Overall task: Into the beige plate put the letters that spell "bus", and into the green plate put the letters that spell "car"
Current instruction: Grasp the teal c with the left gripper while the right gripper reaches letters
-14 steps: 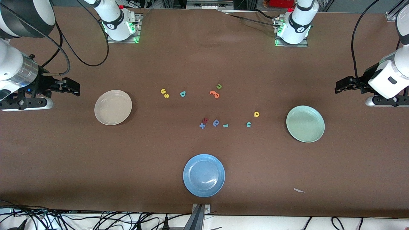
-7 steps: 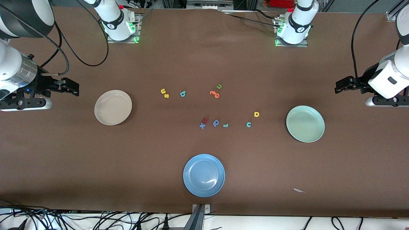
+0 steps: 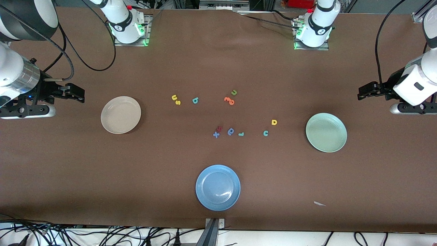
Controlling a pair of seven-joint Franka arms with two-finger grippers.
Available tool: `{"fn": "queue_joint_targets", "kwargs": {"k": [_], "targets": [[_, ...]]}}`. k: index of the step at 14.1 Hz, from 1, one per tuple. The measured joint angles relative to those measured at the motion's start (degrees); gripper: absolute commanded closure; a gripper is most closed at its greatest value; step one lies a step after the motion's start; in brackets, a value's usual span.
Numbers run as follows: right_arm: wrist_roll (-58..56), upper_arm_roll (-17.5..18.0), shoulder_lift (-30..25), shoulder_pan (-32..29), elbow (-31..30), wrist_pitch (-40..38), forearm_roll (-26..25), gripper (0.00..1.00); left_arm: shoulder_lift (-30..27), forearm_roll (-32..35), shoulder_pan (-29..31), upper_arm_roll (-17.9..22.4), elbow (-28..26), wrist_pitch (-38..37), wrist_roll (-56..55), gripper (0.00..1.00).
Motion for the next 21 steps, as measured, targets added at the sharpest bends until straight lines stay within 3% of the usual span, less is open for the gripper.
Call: {"fn": "queue_joint_targets", "kwargs": {"k": [5, 9, 15, 18, 21], "targets": [[0.00, -0.01, 0.20, -0.02, 0.00, 0.00, 0.17, 0.00, 2.04, 0.00, -1.70, -0.82, 0.00, 0.25, -0.09, 0.00], [0.00, -0.05, 0.20, -0.10, 0.00, 0.00, 0.26, 0.00, 5.33, -0.28, -6.84, -1.16, -0.04, 2.52, -5.26, 0.00], [0.06, -0.05, 0.33, -0.55, -0.37, 0.67, 3.70, 0.00, 13.68, -3.50, -13.99, -1.52, -0.58, 13.85, -17.11, 0.00], [0.77, 1.76, 0.78, -0.74, -3.59, 5.44, 4.56, 0.00, 18.89, -3.50, -17.62, -1.65, -0.69, 20.06, -19.97, 0.00], [5.37, 7.17, 0.89, -2.39, -8.29, 10.38, 4.57, 0.00, 23.77, -3.50, -19.79, -1.67, -0.91, 25.02, -20.16, 0.00]]}}
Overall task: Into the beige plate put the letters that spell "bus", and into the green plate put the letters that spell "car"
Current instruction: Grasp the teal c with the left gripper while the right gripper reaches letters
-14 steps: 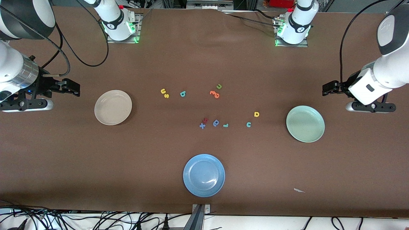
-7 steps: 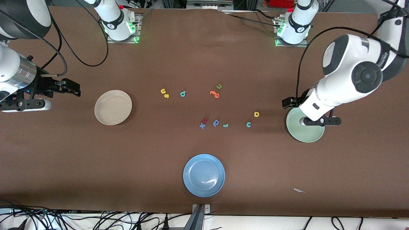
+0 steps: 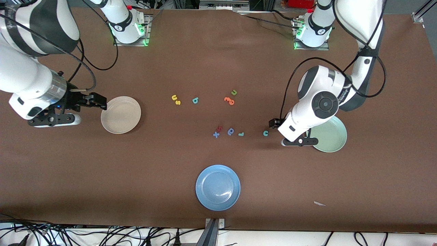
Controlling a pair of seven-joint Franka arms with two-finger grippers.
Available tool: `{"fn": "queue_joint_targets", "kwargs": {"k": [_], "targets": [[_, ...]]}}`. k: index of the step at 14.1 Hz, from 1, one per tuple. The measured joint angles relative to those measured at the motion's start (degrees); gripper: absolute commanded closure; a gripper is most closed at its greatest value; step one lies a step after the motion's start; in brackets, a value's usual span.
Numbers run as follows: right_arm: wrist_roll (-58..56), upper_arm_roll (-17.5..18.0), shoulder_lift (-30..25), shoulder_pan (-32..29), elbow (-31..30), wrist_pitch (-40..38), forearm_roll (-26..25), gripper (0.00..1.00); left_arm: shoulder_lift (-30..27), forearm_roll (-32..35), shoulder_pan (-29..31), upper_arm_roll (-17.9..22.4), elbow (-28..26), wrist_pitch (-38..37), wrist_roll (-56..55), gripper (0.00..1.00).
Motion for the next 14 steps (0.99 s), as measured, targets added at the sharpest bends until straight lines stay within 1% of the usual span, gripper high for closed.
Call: {"fn": "queue_joint_targets", "kwargs": {"k": [2, 5, 8, 10, 11, 13, 14], "targets": [[1.31, 2.15, -0.06, -0.35, -3.12, 2.65, 0.00, 0.00, 3.27, 0.00, -0.94, -0.04, -0.15, 3.49, 0.02, 0.00], [3.55, 5.51, -0.11, -0.64, -8.83, 7.28, -0.07, 0.00, 6.86, 0.00, -1.78, -0.07, -0.17, 6.61, 1.01, 0.01], [7.88, 10.00, -0.22, -0.68, -18.12, 17.55, -1.71, 0.00, 8.32, 0.00, -1.94, -0.09, -0.16, 7.84, 4.89, 0.01], [8.85, 11.63, -0.44, -0.66, -24.19, 23.63, -2.11, 0.01, 8.93, 0.00, -1.93, -0.17, -0.32, 8.88, 8.01, 0.02], [8.86, 11.95, -0.57, -0.68, -26.25, 25.25, -2.12, 0.01, 9.19, 0.00, -1.85, -0.61, -1.09, 10.68, 8.85, 0.02], [9.48, 12.76, -0.54, -0.81, -29.47, 28.21, -2.12, 0.01, 9.51, 0.00, -1.77, -2.12, -4.36, 16.06, 9.21, 0.04], [10.58, 13.58, -0.32, -0.84, -31.39, 31.03, -2.12, 0.01, 9.68, 0.00, -1.84, -2.60, -5.75, 18.00, 9.21, 0.05]]}}
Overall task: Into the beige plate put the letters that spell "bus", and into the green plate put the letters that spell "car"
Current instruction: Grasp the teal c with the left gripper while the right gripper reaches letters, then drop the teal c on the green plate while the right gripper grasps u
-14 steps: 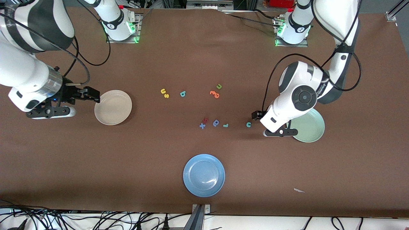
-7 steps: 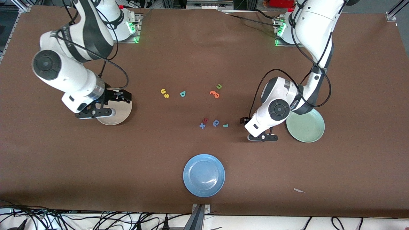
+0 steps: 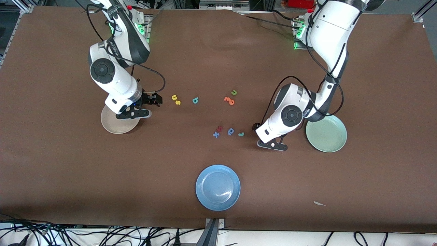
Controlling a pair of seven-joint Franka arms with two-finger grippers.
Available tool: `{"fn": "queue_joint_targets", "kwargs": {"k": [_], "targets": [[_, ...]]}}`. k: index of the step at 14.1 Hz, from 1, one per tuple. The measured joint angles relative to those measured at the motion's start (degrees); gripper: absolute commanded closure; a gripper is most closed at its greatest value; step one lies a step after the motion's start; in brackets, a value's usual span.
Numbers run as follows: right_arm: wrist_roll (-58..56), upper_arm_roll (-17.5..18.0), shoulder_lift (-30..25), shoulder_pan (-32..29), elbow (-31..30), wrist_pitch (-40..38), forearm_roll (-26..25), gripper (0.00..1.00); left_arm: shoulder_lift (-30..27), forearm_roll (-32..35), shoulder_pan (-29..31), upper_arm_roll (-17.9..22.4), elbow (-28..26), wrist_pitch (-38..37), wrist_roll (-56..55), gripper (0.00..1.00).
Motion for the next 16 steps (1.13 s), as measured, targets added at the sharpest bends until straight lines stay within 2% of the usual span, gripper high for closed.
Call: {"fn": "queue_joint_targets", "kwargs": {"k": [1, 3, 5, 8, 13, 16], "targets": [[1.22, 1.13, 0.43, 0.00, -2.33, 3.75, 0.00, 0.02, 0.15, 0.00, -0.03, -0.25, -0.78, 0.95, 0.00, 0.07], [3.69, 3.49, 1.49, 0.07, -6.80, 10.32, -0.01, 0.04, 0.20, 0.00, -0.01, -0.29, -1.19, 1.34, 0.02, 0.18], [4.64, 4.72, 2.07, 0.12, -9.53, 12.90, -0.30, 0.07, 0.20, 0.00, -0.01, -0.29, -1.19, 1.39, 0.02, 0.29], [4.71, 5.50, 3.18, 0.14, -10.51, 13.41, -2.89, 0.07, 0.33, 0.00, -0.01, -0.29, -1.20, 2.16, -0.14, 0.46], [9.64, 6.25, 7.71, 2.52, -10.64, 16.86, -8.42, 0.07, 0.21, 0.02, 0.08, 0.00, -1.18, 2.51, -0.30, 0.82], [14.01, 6.28, 10.28, 3.78, -10.66, 18.46, -12.76, 0.08, 0.18, 0.02, 0.11, 0.04, -1.18, 2.53, -0.31, 0.92]]}}
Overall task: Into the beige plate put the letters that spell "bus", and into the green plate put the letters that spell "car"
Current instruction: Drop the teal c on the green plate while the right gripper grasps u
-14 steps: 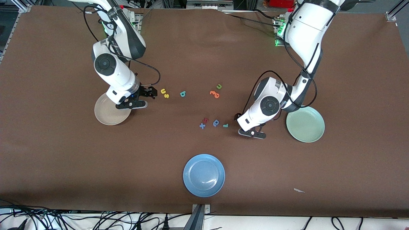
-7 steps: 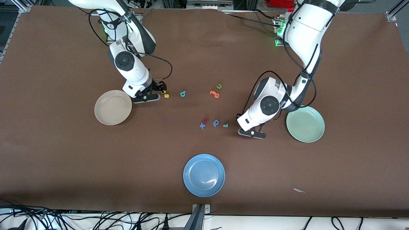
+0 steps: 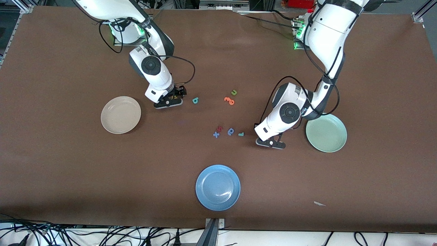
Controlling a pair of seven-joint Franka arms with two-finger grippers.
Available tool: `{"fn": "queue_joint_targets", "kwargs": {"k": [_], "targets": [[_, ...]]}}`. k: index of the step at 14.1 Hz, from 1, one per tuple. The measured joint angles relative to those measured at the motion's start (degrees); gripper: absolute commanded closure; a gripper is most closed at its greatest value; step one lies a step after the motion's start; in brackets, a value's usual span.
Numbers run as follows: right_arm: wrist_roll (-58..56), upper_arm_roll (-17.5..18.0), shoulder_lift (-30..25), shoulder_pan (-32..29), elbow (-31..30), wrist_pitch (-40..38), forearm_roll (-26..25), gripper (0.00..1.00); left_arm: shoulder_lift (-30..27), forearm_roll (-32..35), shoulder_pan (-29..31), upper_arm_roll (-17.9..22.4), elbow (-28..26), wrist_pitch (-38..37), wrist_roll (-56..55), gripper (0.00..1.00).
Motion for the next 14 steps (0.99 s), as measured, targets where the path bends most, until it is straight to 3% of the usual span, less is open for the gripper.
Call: {"fn": "queue_joint_targets", "kwargs": {"k": [7, 14], "targets": [[0.77, -0.02, 1.38, 0.08, -1.37, 2.46, -1.46, 0.09, -0.05, 0.00, 0.53, 0.21, 0.34, -0.28, 0.21, 0.99], [0.82, -0.36, 1.16, 0.00, -5.12, 8.14, -2.57, 0.23, -5.92, 1.07, 11.73, 0.84, 2.82, -16.18, 12.97, 0.99]]}}
